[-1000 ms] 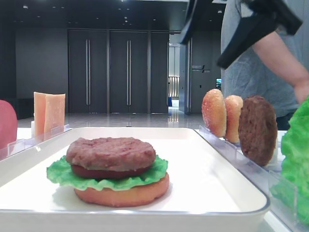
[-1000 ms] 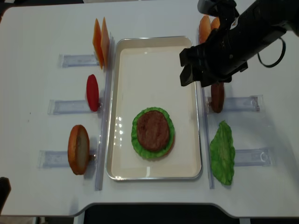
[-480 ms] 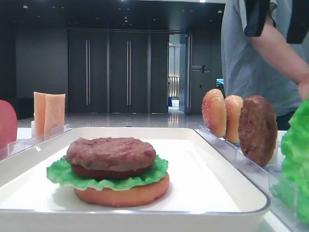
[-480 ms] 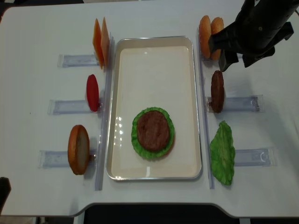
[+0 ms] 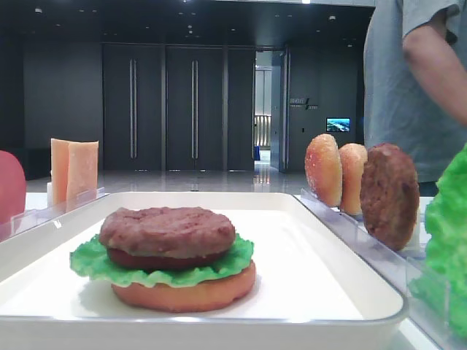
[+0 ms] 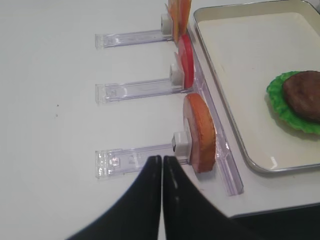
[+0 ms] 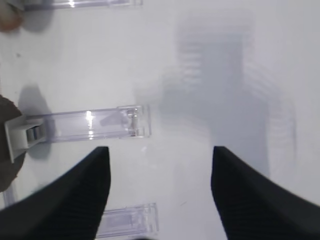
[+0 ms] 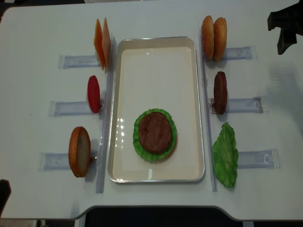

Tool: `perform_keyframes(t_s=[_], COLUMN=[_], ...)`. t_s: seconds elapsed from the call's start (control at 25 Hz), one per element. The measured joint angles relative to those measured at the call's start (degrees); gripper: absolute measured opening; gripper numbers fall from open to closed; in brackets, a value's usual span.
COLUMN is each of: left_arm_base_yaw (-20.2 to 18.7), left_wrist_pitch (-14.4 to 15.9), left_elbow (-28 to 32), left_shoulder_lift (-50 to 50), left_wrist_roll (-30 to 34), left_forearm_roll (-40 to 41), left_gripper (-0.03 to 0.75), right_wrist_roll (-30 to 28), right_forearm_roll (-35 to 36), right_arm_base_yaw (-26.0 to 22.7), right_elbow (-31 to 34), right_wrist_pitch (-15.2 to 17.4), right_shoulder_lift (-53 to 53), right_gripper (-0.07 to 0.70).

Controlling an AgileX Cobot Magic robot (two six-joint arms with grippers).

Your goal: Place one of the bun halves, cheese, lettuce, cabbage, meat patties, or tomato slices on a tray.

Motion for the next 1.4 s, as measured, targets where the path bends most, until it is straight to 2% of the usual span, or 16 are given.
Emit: perform_keyframes(t_s=[0.32,0.56,0.88,1.4], left_arm_base_yaw=[0.0,0.0,0.0,0.0], left_wrist_pitch=[0.0,0.0,0.0,0.0], left_elbow=[0.0,0.0,0.0,0.0], left_shoulder_lift=[0.0,0.0,0.0,0.0], left_wrist_roll=[0.0,0.0,0.0,0.0], left_forearm_roll=[0.0,0.0,0.0,0.0], left_gripper=[-0.007,-0.007,-0.007,-0.007], right_wrist_roll=[-3.0,-3.2,-3.3,-1.3], right_forearm_roll=[-1.3,-1.3,-0.3,2.6], right_arm_base_yaw=[-2.5,-2.5,-2.5,-2.5], right_elbow=[0.4,6.6,18.3,32.4], right_wrist_pitch=[0.1,0.1,0.3,0.5], right_shoulder_lift=[-0.4,-5.4,-19.8,-48.0], right_gripper=[0.421,0.419,0.419,0.416])
